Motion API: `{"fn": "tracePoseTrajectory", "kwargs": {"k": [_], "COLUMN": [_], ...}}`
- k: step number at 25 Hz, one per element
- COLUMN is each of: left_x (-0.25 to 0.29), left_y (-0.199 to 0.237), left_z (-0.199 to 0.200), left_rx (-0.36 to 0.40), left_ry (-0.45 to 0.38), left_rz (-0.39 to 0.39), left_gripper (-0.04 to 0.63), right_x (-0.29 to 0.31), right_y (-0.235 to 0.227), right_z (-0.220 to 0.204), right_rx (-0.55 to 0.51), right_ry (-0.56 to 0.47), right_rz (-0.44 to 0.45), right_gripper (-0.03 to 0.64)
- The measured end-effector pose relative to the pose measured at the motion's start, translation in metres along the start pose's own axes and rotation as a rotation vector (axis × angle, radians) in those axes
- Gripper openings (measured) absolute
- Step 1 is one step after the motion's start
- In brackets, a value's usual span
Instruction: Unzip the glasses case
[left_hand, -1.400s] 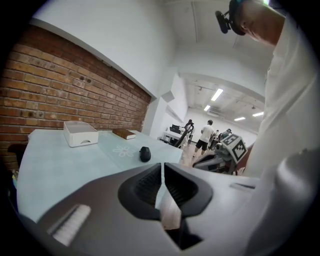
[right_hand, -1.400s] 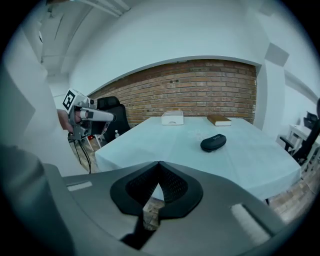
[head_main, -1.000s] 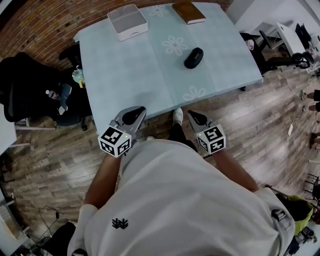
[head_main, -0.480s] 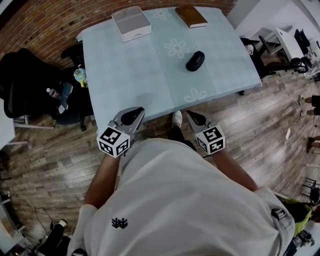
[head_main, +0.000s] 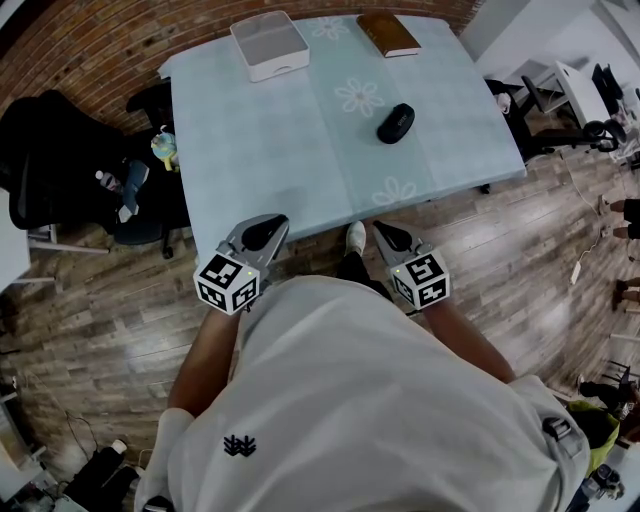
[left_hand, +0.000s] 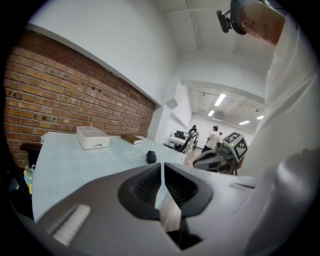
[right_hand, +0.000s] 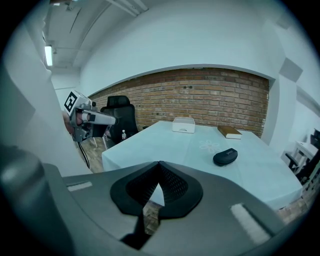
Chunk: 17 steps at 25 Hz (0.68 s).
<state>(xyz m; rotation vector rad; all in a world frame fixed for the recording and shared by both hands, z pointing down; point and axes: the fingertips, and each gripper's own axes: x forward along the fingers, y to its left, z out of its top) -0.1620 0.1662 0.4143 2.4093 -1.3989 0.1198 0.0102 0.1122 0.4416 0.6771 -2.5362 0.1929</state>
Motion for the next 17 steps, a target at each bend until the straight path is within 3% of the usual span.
{"fn": "tracePoseTrajectory", "kwargs": {"k": [12,17], "left_x": [-0.003,-0.022], "left_y": [0.004,0.016], "left_z": [-0.001,-0.009], "left_rx": [-0.001,-0.012], "left_ry": [0.003,0.015], "left_rz": [-0.004,0.033], "left_gripper": [0.057,0.056], "right_x": [0.004,0.024], "right_y": [0.004,0.019], "right_z": [0.001,0.001], "right_rx": [-0.012,-0.015], "right_ry": [0.011,0.015], "right_rz": [0.007,0.049], "right_gripper": [0.002,0.002]}}
